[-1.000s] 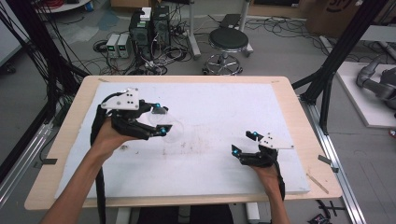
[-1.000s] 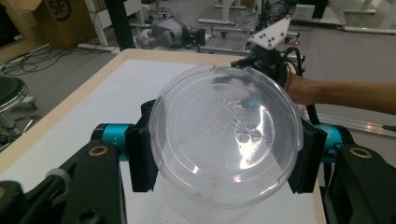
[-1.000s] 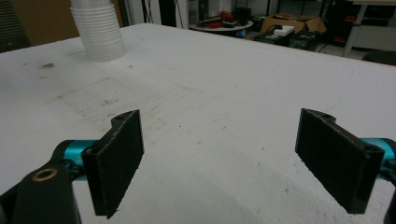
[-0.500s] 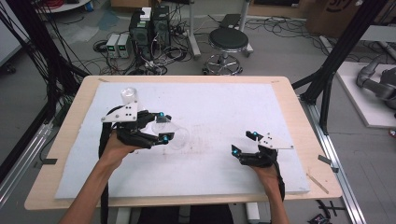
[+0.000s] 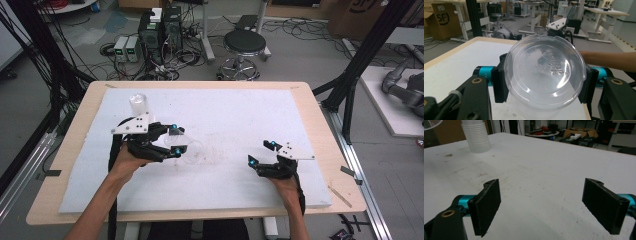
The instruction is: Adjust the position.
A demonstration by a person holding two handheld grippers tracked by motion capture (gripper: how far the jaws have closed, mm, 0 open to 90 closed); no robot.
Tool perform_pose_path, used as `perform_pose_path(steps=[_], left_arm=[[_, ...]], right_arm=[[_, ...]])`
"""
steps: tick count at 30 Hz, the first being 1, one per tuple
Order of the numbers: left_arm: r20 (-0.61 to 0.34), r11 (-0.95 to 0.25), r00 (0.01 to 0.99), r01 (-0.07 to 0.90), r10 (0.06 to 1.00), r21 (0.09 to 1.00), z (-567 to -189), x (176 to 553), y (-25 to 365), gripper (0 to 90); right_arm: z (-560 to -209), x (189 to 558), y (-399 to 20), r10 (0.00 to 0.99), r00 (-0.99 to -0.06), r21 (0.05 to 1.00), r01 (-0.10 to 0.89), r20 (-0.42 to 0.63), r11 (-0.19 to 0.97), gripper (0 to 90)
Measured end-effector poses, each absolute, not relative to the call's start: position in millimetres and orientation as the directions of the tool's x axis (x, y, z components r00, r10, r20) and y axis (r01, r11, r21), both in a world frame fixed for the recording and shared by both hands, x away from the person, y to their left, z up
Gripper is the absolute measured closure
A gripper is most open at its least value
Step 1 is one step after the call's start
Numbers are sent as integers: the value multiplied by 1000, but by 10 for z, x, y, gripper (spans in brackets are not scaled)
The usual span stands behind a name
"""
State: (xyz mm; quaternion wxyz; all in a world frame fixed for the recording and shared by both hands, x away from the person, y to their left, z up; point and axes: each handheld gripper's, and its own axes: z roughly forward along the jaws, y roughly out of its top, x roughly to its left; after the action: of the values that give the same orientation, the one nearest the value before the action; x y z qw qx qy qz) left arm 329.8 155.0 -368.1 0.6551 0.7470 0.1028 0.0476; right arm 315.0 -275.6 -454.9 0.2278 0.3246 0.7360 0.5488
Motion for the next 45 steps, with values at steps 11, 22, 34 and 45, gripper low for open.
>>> perform_pose_path(steps=[11, 22, 34, 45], left_arm=[[-75, -107, 973, 100, 216, 989, -3682, 3303, 1570, 397], [-87, -84, 977, 105, 193, 991, -3690, 3306, 1578, 399], [-99, -57, 980, 111, 174, 992, -3721, 3277, 1553, 404], [-103, -51, 982, 112, 156, 992, -3752, 3240, 1477, 405]], right_arm=[[-4543, 3161, -2758, 703, -711, 953, 233, 31, 194, 153], [-4254, 3181, -2662, 543, -839, 965, 172, 37, 200, 153], [-3887, 3198, -2443, 340, -939, 971, 121, 45, 205, 153], [-3812, 3232, -2219, 202, -978, 975, 93, 51, 204, 153]])
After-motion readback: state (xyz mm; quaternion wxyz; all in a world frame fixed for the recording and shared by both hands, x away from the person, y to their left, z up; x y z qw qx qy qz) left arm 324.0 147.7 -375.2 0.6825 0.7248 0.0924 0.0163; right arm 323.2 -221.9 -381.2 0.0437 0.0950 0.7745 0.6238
